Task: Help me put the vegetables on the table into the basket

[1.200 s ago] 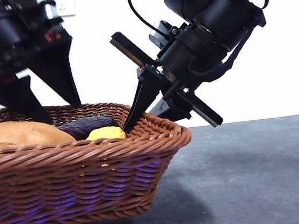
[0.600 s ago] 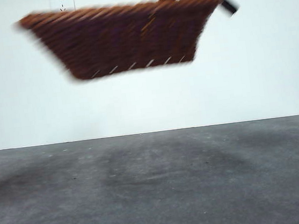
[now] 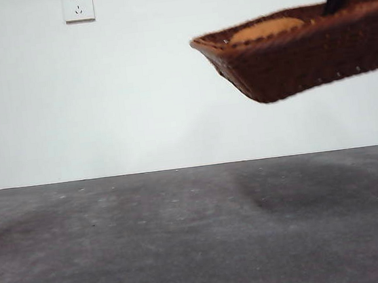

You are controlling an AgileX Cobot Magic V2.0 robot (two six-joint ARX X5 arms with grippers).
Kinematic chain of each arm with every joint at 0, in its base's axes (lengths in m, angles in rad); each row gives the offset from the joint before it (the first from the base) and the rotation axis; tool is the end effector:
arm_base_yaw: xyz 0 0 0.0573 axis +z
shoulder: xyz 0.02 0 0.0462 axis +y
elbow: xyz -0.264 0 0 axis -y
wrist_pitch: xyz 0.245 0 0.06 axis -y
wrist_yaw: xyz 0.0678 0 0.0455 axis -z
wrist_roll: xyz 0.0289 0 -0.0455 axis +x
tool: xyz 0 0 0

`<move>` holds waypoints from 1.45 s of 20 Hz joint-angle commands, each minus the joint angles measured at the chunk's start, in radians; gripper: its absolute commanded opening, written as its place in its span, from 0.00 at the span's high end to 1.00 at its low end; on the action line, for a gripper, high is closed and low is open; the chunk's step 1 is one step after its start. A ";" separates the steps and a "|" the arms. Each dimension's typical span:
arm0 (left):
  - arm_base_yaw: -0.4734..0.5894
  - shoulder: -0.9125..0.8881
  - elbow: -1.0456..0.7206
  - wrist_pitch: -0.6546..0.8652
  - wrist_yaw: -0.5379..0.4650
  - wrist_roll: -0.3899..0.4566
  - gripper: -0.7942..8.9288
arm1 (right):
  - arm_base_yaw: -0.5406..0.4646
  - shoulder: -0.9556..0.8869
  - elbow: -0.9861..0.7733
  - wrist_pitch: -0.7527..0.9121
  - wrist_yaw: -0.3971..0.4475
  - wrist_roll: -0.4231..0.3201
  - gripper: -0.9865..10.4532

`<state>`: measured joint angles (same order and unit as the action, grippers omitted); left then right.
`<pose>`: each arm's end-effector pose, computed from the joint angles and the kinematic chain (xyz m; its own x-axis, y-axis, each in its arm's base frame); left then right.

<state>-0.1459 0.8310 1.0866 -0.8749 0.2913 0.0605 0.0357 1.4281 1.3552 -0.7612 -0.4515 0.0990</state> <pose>0.1389 -0.0288 0.3631 0.7299 -0.3975 -0.5560 0.4047 0.9069 -0.1172 0.2936 0.0231 0.3373 0.5886 0.4576 -0.6665 -0.2503 0.8870 0.3880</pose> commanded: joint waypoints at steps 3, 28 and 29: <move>0.003 0.000 0.002 0.001 0.003 0.015 0.93 | -0.089 0.009 -0.142 0.112 -0.072 -0.026 0.92; 0.003 0.033 0.002 0.001 0.003 0.022 0.93 | -0.116 0.402 -0.216 0.271 -0.021 -0.078 0.89; 0.003 0.033 0.002 0.001 0.003 0.022 0.93 | -0.116 0.401 -0.215 0.274 -0.021 -0.078 0.79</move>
<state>-0.1459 0.8642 1.0866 -0.8753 0.2913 0.0708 -0.0803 1.8057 1.1461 -0.4889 -0.4847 0.0341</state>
